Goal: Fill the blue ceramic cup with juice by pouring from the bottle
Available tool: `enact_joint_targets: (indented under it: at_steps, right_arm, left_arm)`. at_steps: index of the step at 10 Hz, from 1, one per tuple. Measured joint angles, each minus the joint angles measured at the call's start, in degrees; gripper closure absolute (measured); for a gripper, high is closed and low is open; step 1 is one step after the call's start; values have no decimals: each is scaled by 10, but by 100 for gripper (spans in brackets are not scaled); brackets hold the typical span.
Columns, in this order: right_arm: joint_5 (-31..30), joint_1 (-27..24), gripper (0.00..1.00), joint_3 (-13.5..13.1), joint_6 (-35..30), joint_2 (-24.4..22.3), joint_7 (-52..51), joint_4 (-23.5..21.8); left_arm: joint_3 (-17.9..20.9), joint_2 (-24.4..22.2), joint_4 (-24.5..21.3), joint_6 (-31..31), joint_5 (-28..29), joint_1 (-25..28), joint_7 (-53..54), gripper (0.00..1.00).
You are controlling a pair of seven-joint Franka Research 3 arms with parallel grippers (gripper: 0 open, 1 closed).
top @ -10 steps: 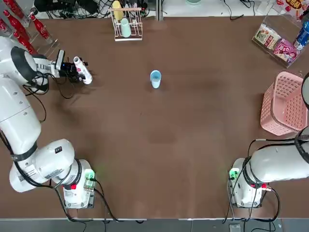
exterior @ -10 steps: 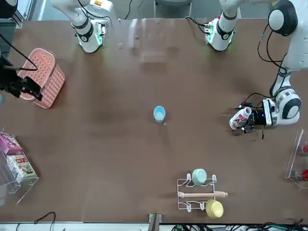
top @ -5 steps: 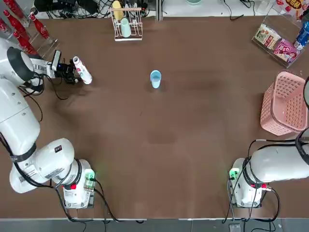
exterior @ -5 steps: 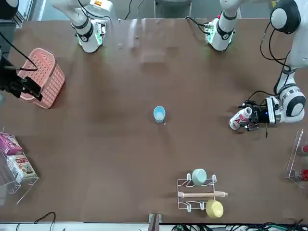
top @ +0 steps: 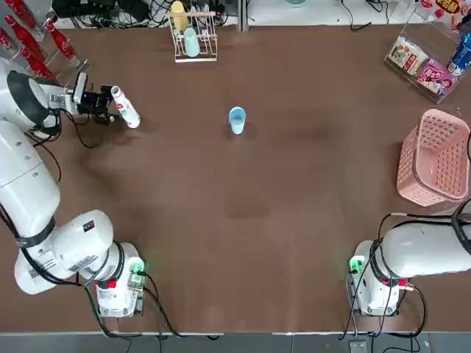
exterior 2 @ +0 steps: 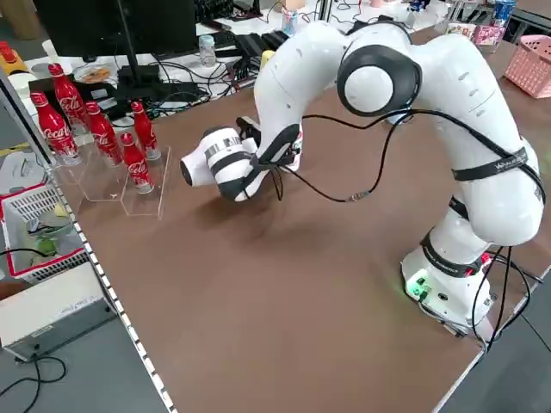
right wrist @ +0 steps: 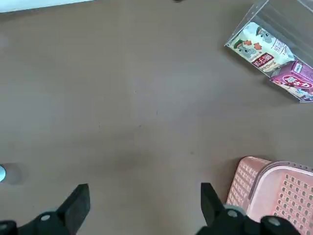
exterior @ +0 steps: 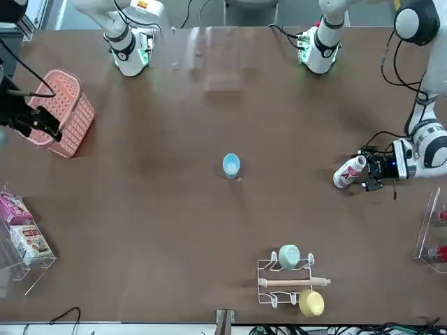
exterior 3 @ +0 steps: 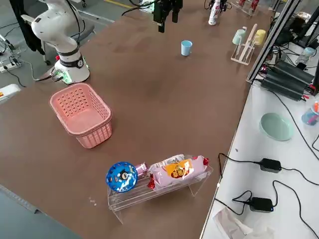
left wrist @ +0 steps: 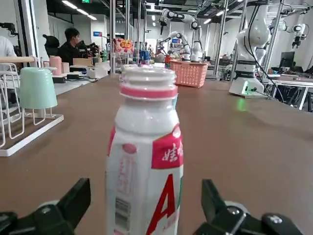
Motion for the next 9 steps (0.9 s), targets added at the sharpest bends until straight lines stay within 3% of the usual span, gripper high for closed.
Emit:
enact_joint_targets:
  at_steps: [3, 5, 7, 9]
  right_arm:
    - [0, 0, 0, 1, -5, 0, 0, -1]
    - [0, 0, 0, 1, -5, 0, 0, -1]
    - [0, 0, 0, 1, -6, 0, 0, -1]
    - [0, 1, 0, 1, -6, 0, 0, -1]
  left_arm:
    - [20, -6, 31, 0, 29, 1, -1, 0]
    - [24, -19, 93, -4, 71, 1, -47, 0]
    - [22, -58, 144, -19, 107, -3, -125, 0]
    - [19, -114, 152, -20, 133, -27, -219, 0]
